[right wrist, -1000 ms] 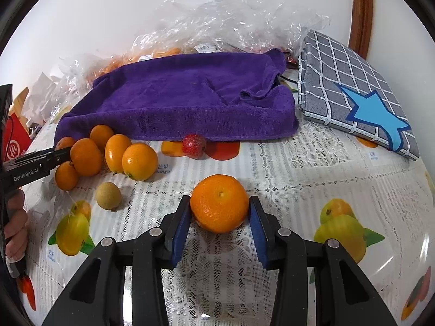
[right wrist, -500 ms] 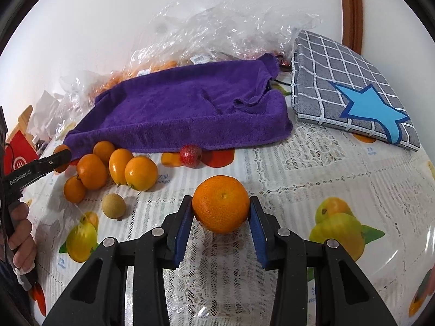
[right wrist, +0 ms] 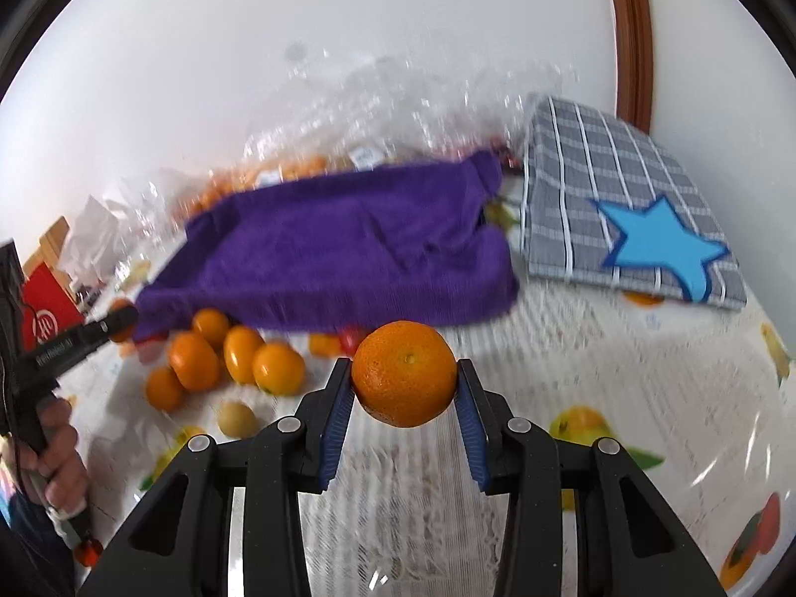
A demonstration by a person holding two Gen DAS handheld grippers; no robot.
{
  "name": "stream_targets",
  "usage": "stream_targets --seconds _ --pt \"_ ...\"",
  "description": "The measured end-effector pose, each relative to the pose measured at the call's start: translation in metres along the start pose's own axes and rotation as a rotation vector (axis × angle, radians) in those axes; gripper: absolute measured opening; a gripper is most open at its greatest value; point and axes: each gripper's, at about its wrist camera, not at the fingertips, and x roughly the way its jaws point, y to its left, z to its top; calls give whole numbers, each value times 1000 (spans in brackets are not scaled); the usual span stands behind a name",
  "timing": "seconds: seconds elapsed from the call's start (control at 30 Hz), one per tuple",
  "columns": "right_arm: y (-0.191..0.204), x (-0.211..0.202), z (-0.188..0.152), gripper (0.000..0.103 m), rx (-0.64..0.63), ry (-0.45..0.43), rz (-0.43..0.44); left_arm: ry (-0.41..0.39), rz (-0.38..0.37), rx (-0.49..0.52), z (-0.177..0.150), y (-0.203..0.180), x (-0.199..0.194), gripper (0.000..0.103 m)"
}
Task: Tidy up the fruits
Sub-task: 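Lift both held oranges and carry them toward the purple towel, then lower both oranges onto the purple towel and open both tools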
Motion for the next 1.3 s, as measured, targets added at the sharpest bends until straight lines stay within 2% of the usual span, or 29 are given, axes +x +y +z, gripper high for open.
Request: stream_targets --seconds 0.27,0.37,0.57,0.73,1.0,1.13,1.3 --pt "-7 -8 22 40 39 -15 0 -38 25 -21 10 3 -12 39" --pt "-14 -9 36 40 38 -31 -24 -47 26 -43 25 4 -17 39" --pt "-20 4 67 40 45 -60 -45 -72 40 -9 67 -10 -13 39" --pt "-17 16 92 40 28 -89 -34 -70 68 34 92 -25 8 39" --pt "-1 58 126 40 -14 -80 -29 -25 83 28 119 -42 64 39" --pt "-1 92 129 40 -21 -32 -21 25 108 29 121 -47 94 39" --pt "4 132 116 40 -73 66 -28 83 127 45 119 -51 128 39"
